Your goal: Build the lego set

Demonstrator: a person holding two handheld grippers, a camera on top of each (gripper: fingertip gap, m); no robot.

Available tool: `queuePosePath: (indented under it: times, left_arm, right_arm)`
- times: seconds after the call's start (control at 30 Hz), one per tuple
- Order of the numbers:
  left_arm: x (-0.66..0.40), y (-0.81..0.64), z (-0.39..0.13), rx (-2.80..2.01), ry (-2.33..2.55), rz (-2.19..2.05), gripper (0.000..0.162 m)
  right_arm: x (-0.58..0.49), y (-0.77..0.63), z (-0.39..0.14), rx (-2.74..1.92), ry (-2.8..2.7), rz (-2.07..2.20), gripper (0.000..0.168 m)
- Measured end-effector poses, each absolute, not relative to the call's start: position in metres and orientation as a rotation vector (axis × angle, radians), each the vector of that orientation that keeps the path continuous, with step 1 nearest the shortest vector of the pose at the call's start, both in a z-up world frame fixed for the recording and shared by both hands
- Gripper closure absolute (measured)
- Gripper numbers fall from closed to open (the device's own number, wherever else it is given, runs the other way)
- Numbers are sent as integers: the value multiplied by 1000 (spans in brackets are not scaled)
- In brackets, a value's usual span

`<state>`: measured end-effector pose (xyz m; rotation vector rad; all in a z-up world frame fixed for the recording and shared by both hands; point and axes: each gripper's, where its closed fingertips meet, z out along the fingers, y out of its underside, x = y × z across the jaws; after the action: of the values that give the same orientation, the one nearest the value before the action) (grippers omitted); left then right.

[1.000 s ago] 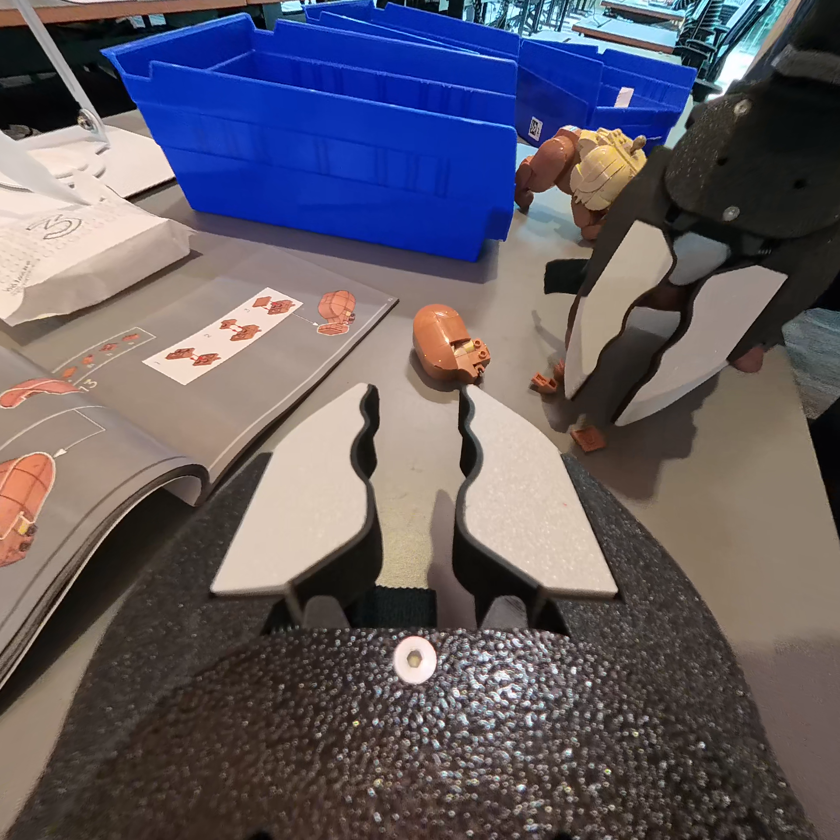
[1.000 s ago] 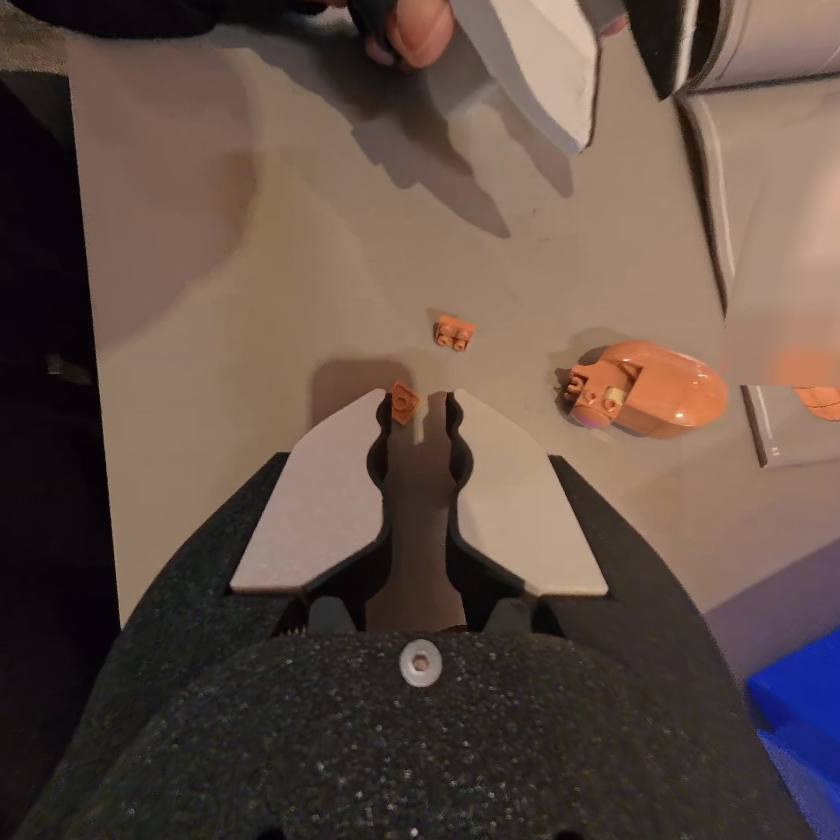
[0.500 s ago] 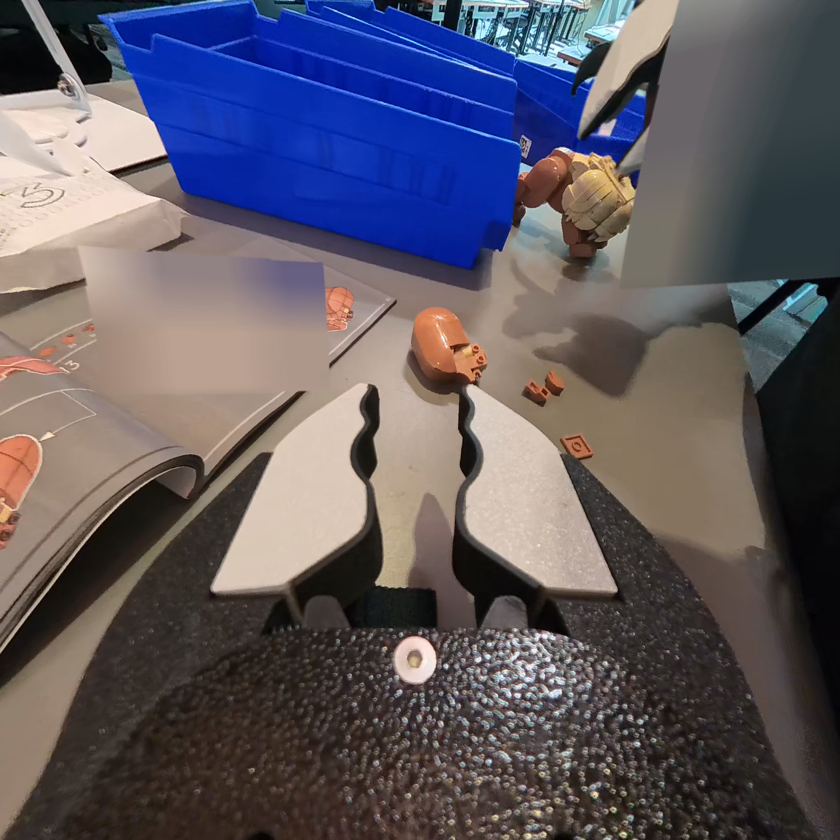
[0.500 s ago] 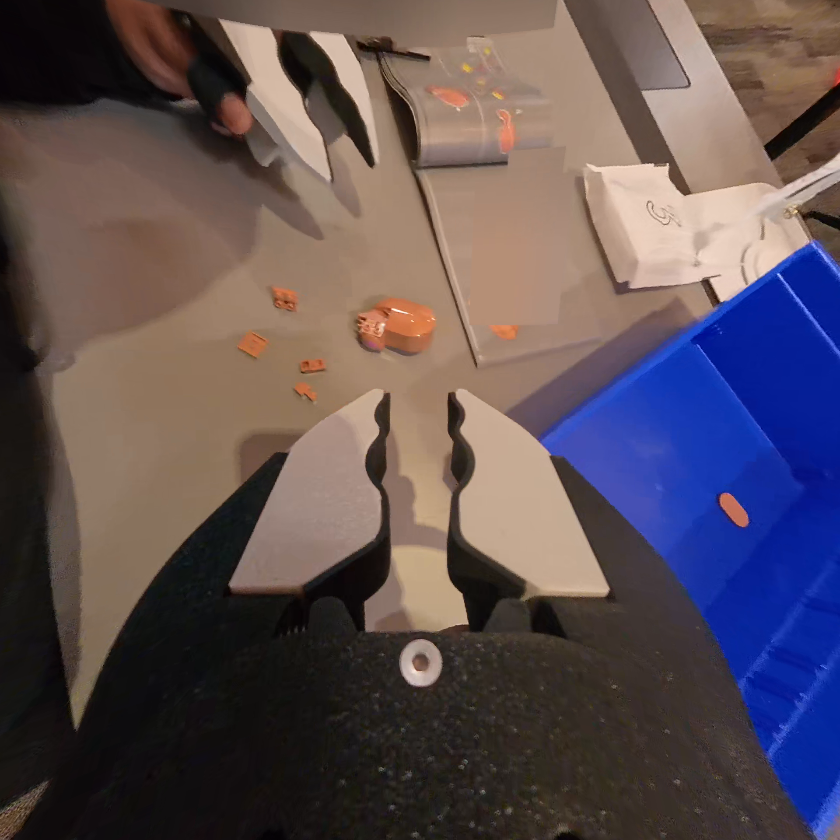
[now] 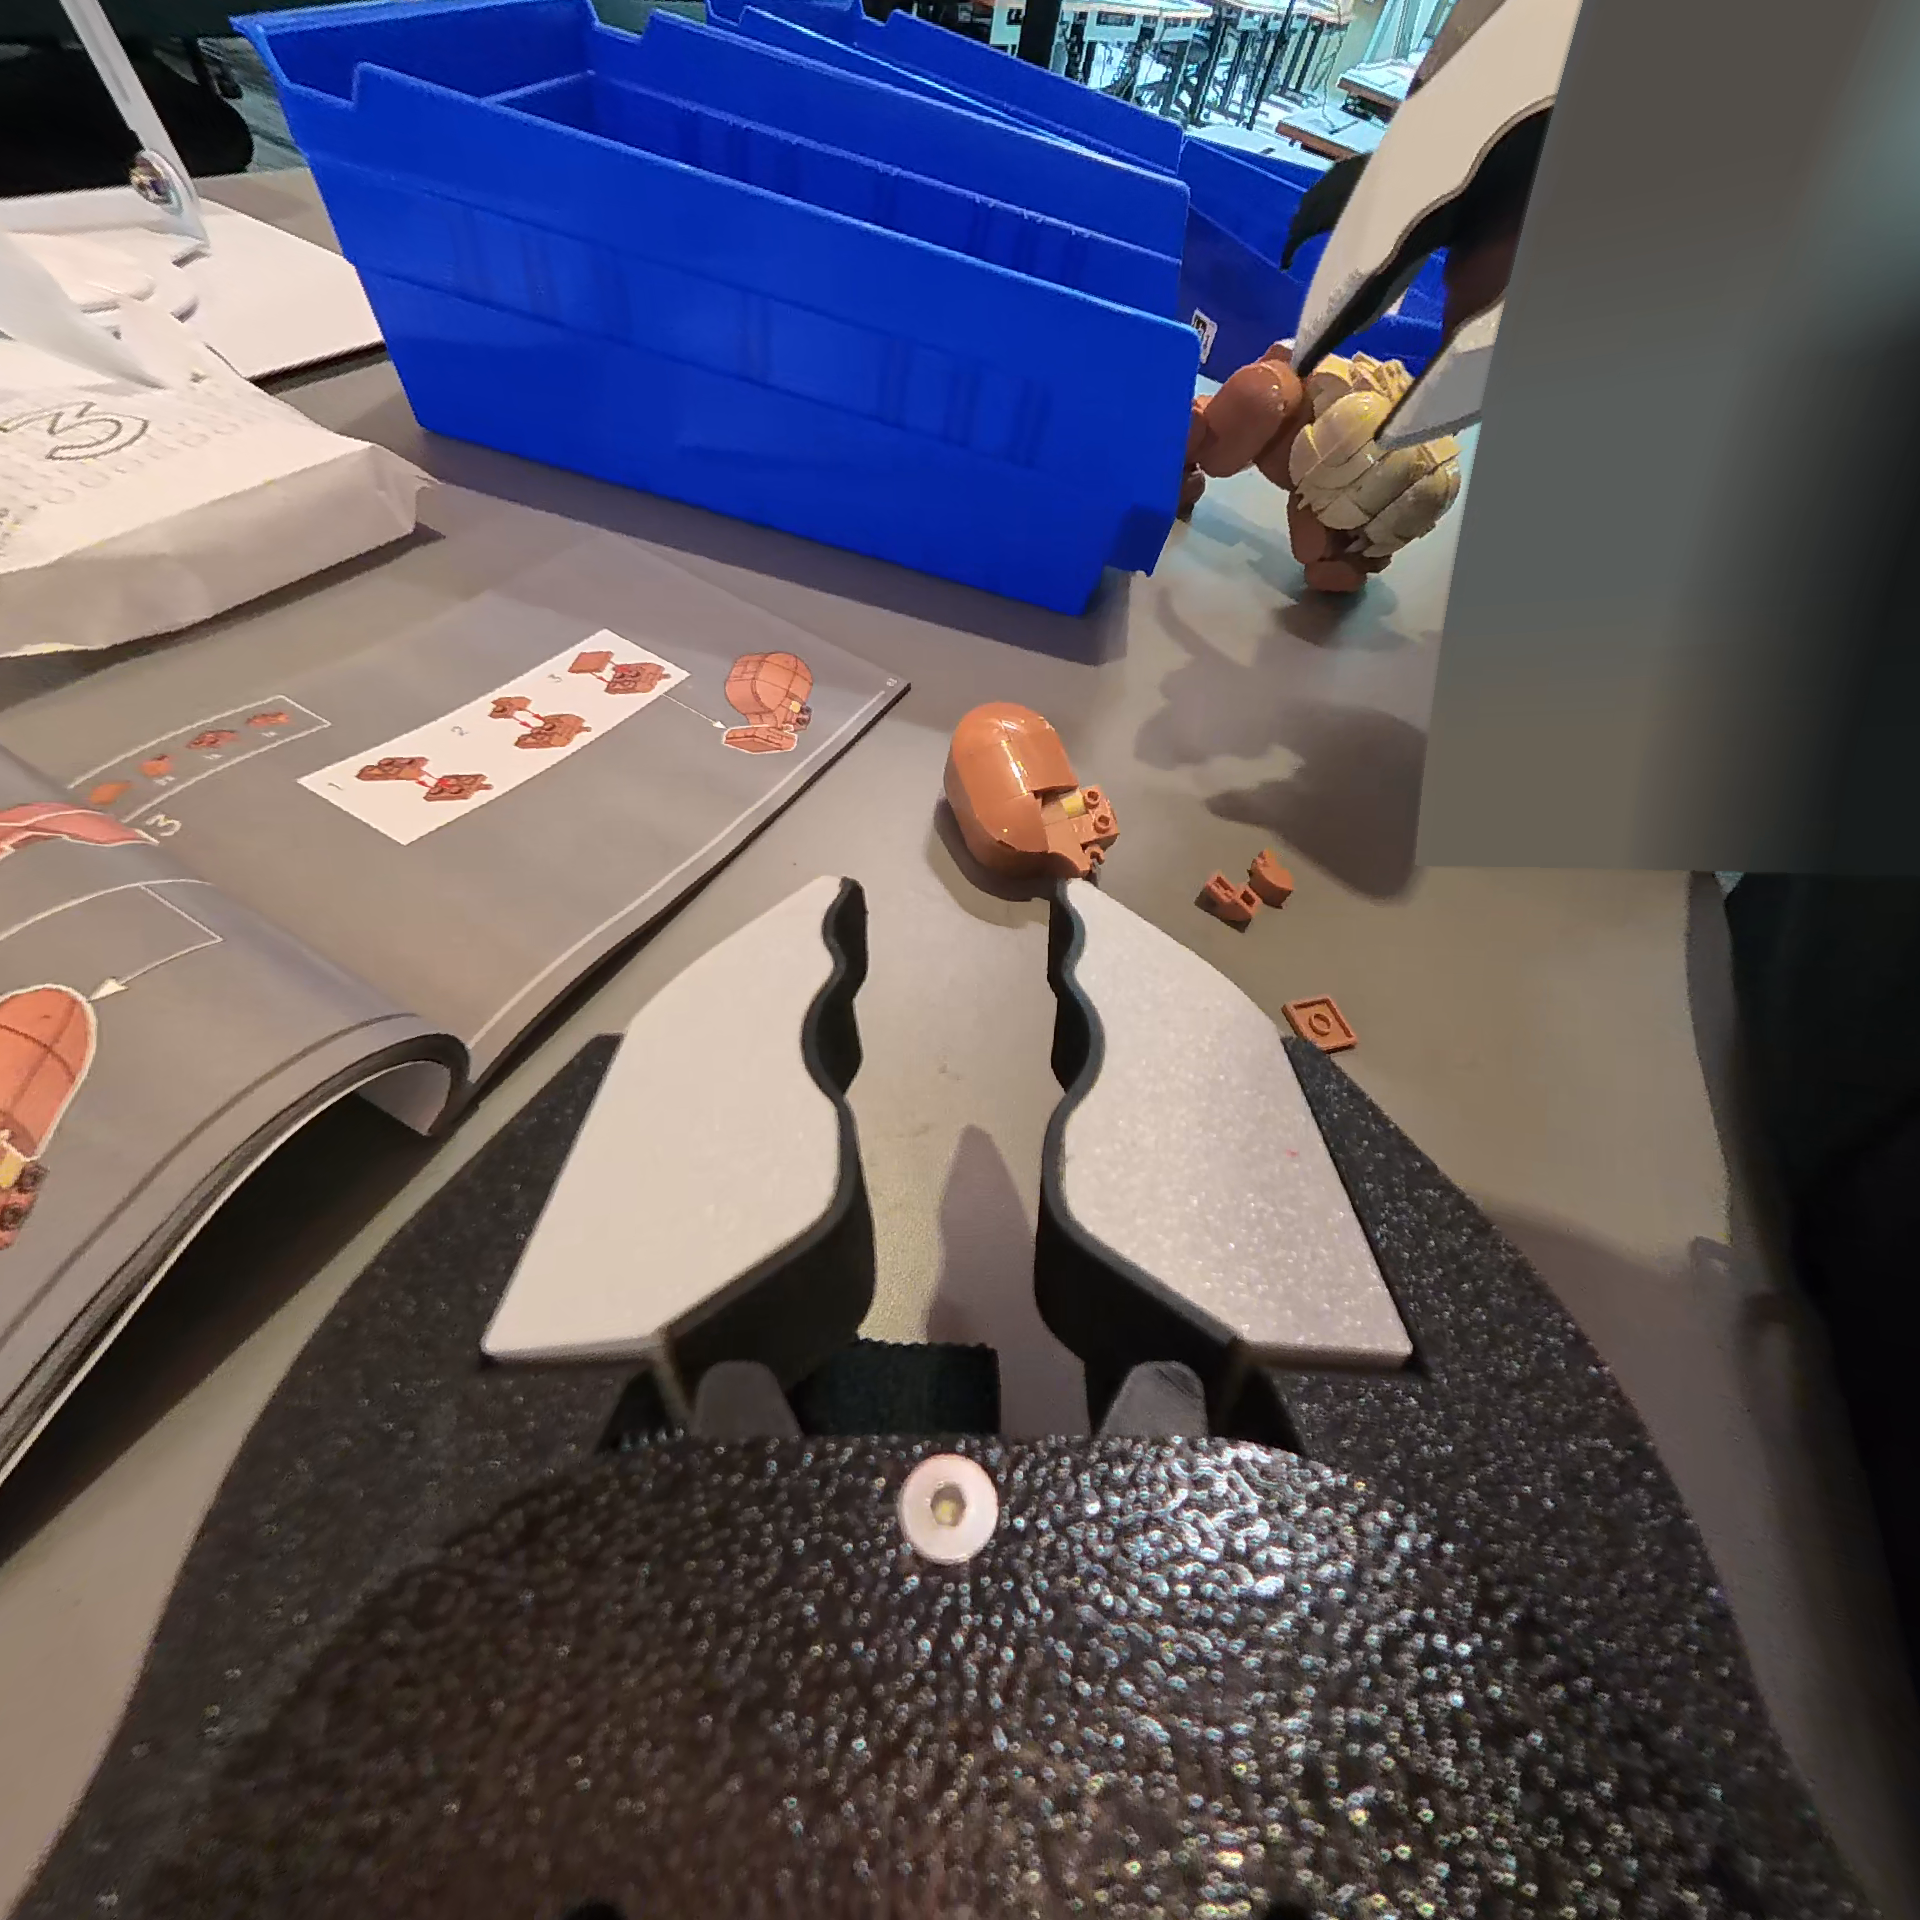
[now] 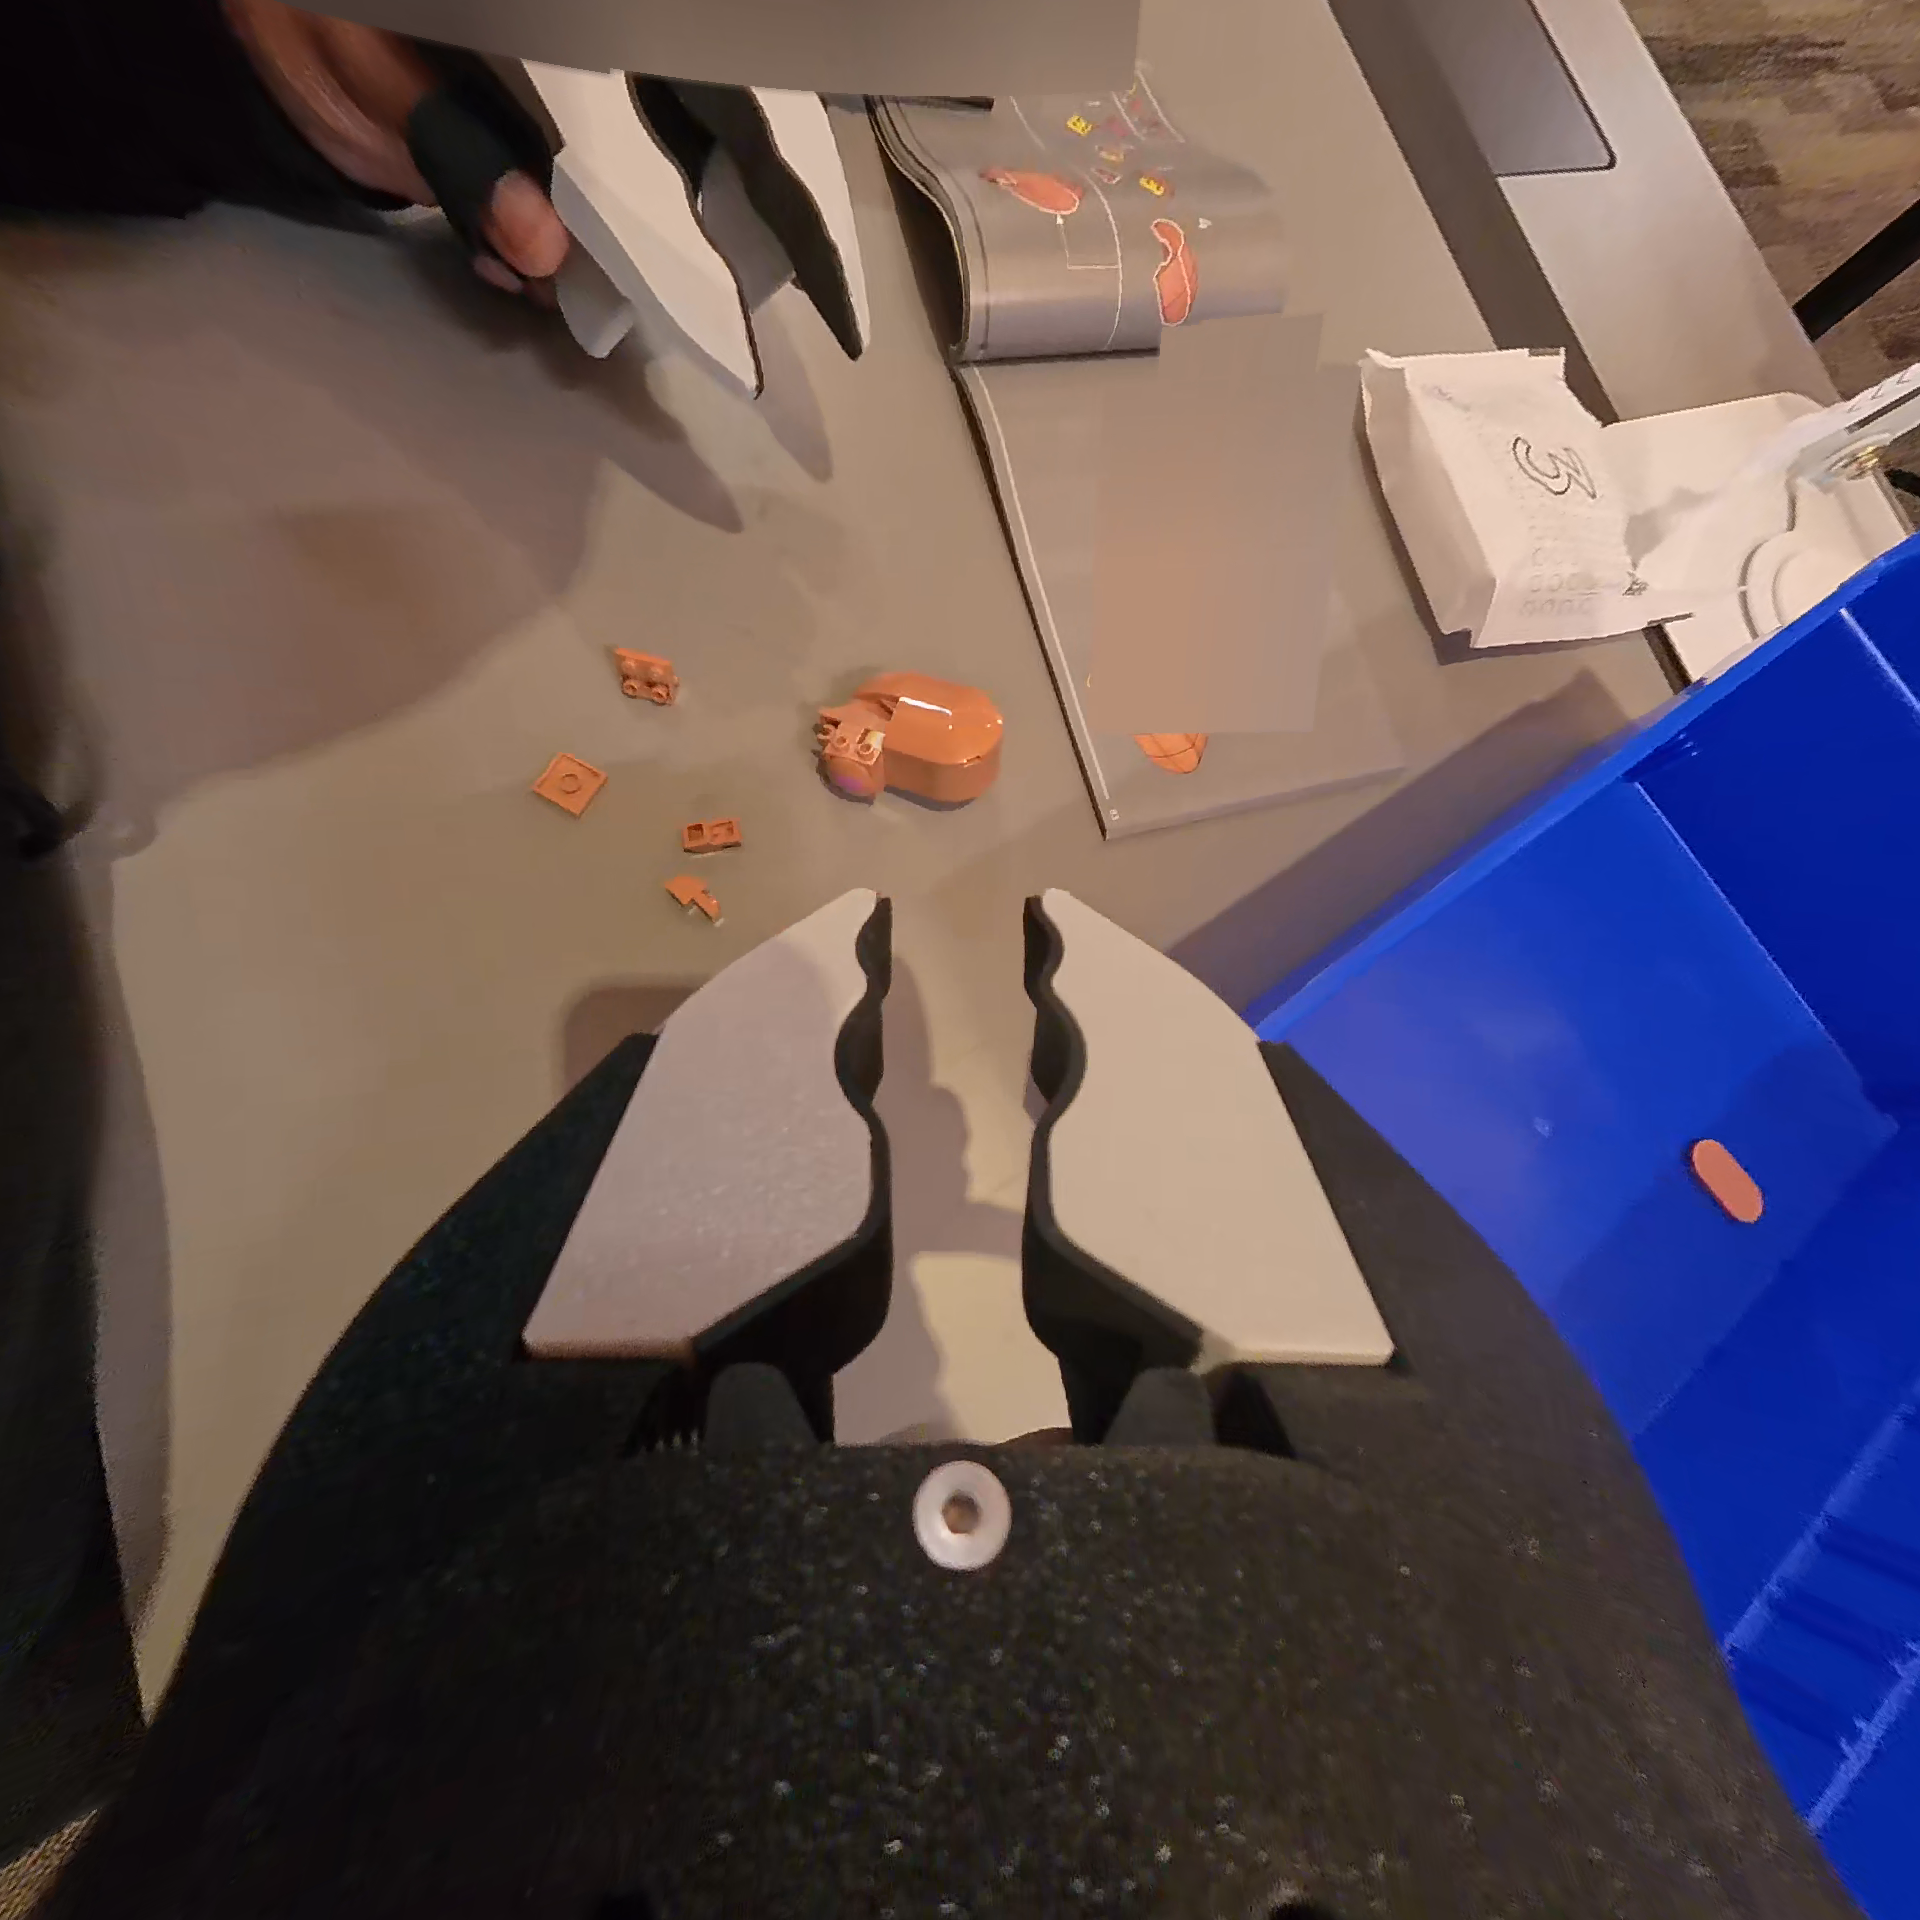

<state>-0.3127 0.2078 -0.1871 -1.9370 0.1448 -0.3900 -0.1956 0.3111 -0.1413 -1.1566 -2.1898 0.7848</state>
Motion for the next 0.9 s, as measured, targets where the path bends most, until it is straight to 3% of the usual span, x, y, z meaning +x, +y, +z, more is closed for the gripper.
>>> queuePosePath:
  times: [0.5, 0.9]
  left_arm:
    - [-313, 207, -187, -1935, 144, -392, 128]
    - [-316, 209, -188, -1944, 136, -378, 128]
  right_arm:
    - [-186, 332, -130, -1178, -2177, 640, 144]
    - [-164, 432, -131, -1336, -2099, 376, 144]
